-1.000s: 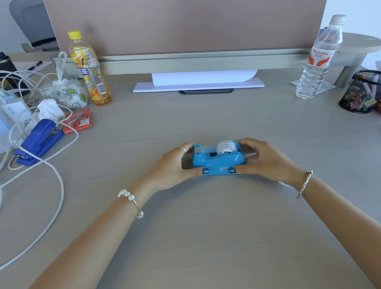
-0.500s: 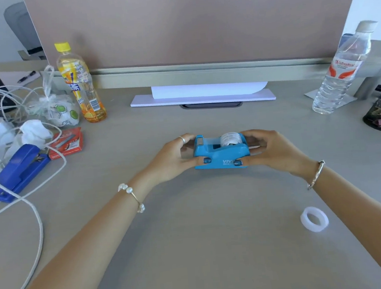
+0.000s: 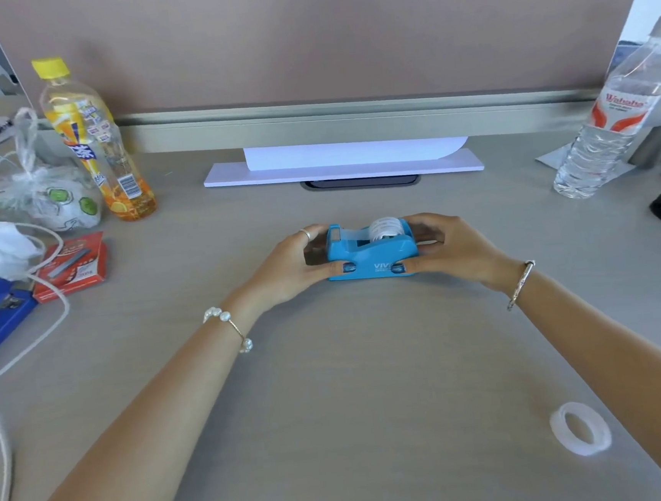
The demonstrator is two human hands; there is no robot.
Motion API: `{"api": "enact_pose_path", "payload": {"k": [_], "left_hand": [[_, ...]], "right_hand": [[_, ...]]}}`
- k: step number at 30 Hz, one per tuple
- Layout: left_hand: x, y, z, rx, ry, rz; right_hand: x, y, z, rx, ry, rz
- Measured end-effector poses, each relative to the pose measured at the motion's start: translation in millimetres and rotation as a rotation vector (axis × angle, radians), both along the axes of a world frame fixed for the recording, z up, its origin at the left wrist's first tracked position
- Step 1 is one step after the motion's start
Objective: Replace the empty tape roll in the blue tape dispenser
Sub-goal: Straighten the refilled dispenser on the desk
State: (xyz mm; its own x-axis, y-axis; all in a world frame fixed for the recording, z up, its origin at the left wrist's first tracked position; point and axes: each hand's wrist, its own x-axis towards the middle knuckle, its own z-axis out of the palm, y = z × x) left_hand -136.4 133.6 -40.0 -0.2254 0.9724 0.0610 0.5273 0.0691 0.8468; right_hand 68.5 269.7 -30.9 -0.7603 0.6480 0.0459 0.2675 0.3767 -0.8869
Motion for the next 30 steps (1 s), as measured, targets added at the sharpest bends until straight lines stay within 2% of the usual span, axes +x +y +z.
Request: {"api": "enact_pose_path", "payload": {"k": [24,30], "left_hand": [[3.6,-2.4,4.6,-0.059,-0.015,0.015],[3.4,-8.9,10.6,-0.024,0.08,0.081]], "right_hand": [[2.0,-10.1,3.7,-0.002,-0.045,-0.017],[7.6,-12.9,6.8,-0.009,-0.004,-0.082]]}}
